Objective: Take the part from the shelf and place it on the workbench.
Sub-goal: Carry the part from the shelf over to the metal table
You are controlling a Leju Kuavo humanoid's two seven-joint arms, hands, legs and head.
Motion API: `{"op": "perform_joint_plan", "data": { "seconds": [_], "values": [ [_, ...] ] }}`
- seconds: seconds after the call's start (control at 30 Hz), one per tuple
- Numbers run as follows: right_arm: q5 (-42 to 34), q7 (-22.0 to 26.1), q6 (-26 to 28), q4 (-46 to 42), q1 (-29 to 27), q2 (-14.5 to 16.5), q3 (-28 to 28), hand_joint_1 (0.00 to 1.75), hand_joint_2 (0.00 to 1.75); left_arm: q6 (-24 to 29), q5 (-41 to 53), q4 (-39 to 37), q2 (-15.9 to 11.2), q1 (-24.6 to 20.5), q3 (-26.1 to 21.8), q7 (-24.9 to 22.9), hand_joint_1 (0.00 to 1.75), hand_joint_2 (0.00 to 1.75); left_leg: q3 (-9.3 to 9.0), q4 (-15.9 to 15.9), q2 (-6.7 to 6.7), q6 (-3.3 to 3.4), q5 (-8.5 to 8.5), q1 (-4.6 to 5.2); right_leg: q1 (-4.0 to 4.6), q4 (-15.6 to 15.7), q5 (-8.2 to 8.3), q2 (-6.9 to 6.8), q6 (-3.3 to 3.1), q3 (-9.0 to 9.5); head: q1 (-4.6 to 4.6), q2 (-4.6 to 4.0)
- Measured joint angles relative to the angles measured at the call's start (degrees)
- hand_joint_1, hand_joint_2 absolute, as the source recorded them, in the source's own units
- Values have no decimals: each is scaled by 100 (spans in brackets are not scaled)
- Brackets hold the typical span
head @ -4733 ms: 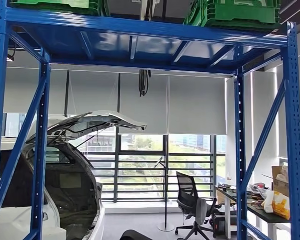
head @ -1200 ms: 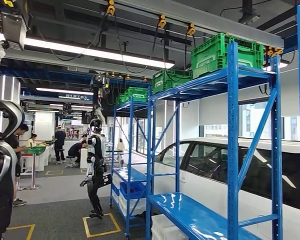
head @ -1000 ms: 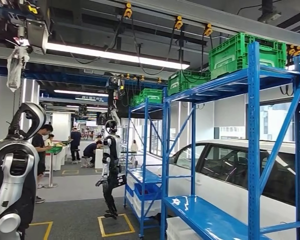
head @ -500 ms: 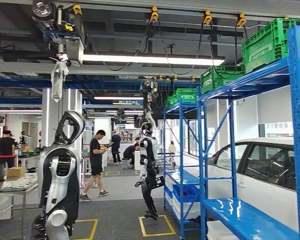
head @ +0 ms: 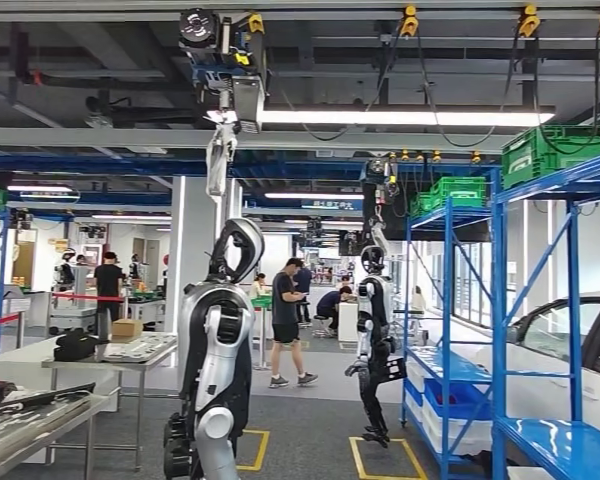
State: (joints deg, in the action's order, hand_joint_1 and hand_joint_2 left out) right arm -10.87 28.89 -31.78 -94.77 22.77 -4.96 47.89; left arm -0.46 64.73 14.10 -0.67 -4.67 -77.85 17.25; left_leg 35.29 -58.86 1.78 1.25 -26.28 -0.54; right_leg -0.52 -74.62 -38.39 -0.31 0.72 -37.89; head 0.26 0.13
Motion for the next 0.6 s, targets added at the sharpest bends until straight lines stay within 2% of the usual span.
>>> {"op": "perform_joint_plan", "data": {
  "seconds": [0.03,0.07,0.1,0.13,0.17,0.2,0.23,0.27,0.3,0.33,0.37,0.43,0.47,0.5,0.53,0.57,0.6],
  "values": [
    [-3,0,-15,18,-8,0,-5,175,175,3,-2,0,-1,4,-2,10,0,175,-5,-1,83,7,2,21,16,-9,85,15,-31,-24,0,0],
    [-8,0,-25,31,-13,1,-12,175,175,5,-5,0,-2,10,-4,17,0,175,-14,-1,167,10,4,40,36,223,277,52,-76,63,0,0],
    [-14,0,-32,39,-15,3,-23,175,175,7,-8,-1,-2,14,-7,18,0,175,-26,-2,253,12,5,55,57,616,530,146,-134,224,0,0],
    [-22,0,-40,44,-15,5,-38,175,175,9,-10,-1,4,13,-8,18,0,175,-29,-5,332,8,8,71,67,1008,732,296,-196,388,1,0],
    [-31,0,-44,48,-14,7,-55,175,175,10,-10,-2,8,8,-9,15,0,175,-24,-8,408,0,15,68,72,1327,873,425,-233,522,1,1],
    [-38,0,-47,52,-14,9,-69,175,175,11,-10,-2,12,5,-9,9,0,175,-5,-10,476,-17,25,55,80,1513,931,518,-251,597,1,1],
    [-44,0,-49,58,-13,11,-81,175,175,13,-10,-2,15,8,-10,4,0,175,19,-9,540,-41,41,39,83,1572,923,536,-249,619,1,1],
    [-47,0,-50,62,-11,16,-90,175,175,15,-9,-2,12,20,-11,-1,0,175,41,-2,609,-71,59,25,86,1611,927,479,-236,632,0,1],
    [-47,-1,-50,68,-10,30,-93,175,175,15,-7,-2,11,39,-14,-5,0,175,57,-8,615,-95,58,26,75,1644,937,403,-236,643,0,0],
    [-45,-2,-48,74,-11,54,-95,175,175,12,-2,-1,13,55,-16,-6,0,175,90,-63,529,-120,9,40,56,1681,953,328,-243,658,0,0],
    [-41,-3,-45,83,-12,79,-94,175,175,8,2,-1,15,61,-17,-5,0,175,158,-200,387,-145,-91,52,37,1716,968,247,-251,674,0,0],
    [-26,-8,-37,114,-30,116,-92,175,175,-6,9,0,22,37,-17,5,0,175,466,-845,38,-210,-447,35,28,1742,977,67,-263,684,2,0],
    [-20,-11,-33,132,-42,119,-91,175,175,-14,9,0,25,24,-16,15,0,175,645,-1221,-45,-247,-600,7,30,1740,973,-28,-261,681,2,0],
    [-16,-14,-31,149,-55,121,-90,175,175,-22,9,0,28,18,-16,30,0,175,772,-1496,-95,-281,-679,-25,31,1738,967,-125,-255,681,2,0],
    [-15,-15,-31,163,-63,122,-89,175,175,-28,8,0,31,23,-16,47,0,175,792,-1557,-122,-310,-646,-55,30,1736,959,-209,-244,683,2,0],
    [-15,-15,-31,173,-67,124,-88,175,175,-33,7,0,32,30,-16,67,0,175,691,-1378,-153,-333,-511,-81,26,1733,947,-283,-228,691,2,0],
    [-15,-16,-31,179,-66,126,-89,175,175,-36,6,0,32,35,-17,86,0,175,485,-1002,-227,-352,-309,-98,22,1728,929,-352,-203,707,2,0]
  ]
}}
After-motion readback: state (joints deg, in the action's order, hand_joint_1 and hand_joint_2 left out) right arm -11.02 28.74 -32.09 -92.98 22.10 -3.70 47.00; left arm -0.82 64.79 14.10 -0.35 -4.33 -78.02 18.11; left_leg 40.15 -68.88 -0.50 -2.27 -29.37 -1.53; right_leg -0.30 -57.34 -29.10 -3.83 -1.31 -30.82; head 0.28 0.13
